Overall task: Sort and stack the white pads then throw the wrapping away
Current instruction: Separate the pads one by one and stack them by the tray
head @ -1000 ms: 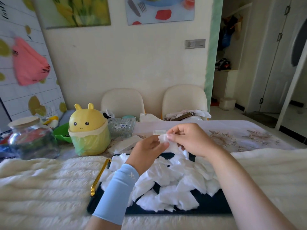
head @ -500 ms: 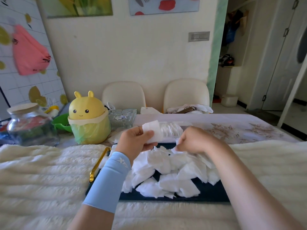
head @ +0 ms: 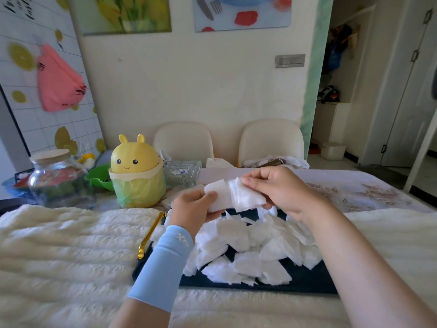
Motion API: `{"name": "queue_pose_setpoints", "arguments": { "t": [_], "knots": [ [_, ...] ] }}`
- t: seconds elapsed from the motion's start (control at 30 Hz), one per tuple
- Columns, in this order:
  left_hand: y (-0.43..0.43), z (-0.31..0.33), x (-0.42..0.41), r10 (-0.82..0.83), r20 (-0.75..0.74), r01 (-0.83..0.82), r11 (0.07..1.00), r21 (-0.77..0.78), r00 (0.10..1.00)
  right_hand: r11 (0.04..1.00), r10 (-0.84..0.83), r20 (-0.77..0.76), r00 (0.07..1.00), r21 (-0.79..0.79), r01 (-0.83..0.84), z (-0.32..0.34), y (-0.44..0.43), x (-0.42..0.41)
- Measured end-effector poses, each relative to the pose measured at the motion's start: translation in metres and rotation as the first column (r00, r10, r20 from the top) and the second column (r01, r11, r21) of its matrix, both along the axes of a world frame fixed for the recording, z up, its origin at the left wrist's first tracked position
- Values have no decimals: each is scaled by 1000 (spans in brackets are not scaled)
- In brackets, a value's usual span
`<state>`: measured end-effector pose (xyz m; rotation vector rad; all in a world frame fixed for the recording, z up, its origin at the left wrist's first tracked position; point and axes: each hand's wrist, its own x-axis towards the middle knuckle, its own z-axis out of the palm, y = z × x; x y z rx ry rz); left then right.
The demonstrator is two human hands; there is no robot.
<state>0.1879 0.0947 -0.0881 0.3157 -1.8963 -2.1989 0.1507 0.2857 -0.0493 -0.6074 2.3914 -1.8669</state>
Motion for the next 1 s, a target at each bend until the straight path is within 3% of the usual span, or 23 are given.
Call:
{"name": "queue_pose_setpoints", "arguments": {
  "t": [0.1, 0.17, 0.33, 0.5, 0.63, 0.8, 1.0],
  "knots": [
    [1, 0, 5, -104, 32, 104, 994, 19, 994, 996, 59, 27, 998, -64, -58, -2, -10, 3],
    [4, 3, 8, -187, 37, 185, 981, 53, 982, 998, 57, -14, 998, -25, -57, -3, -17, 5],
    [5, 5, 11, -293, 13, 289, 950, 119, 956, 972, -73, -296, 952, 191, 134, -12, -24, -2],
    [4, 9, 11, -310, 19, 301, 936, 182, 951, 959, -120, -354, 928, 200, 200, -15, -25, -3],
    [3, 8, 12, -316, 1, 312, 939, 144, 949, 977, -139, -283, 949, 117, 178, -13, -26, -3],
    [-1, 7, 11, -293, -3, 290, 944, 155, 956, 986, -135, 27, 990, 99, 131, -8, -23, 3],
    [0, 6, 9, -239, 6, 235, 958, 165, 971, 966, -256, 56, 965, -15, 257, -8, -23, 4]
  ]
}}
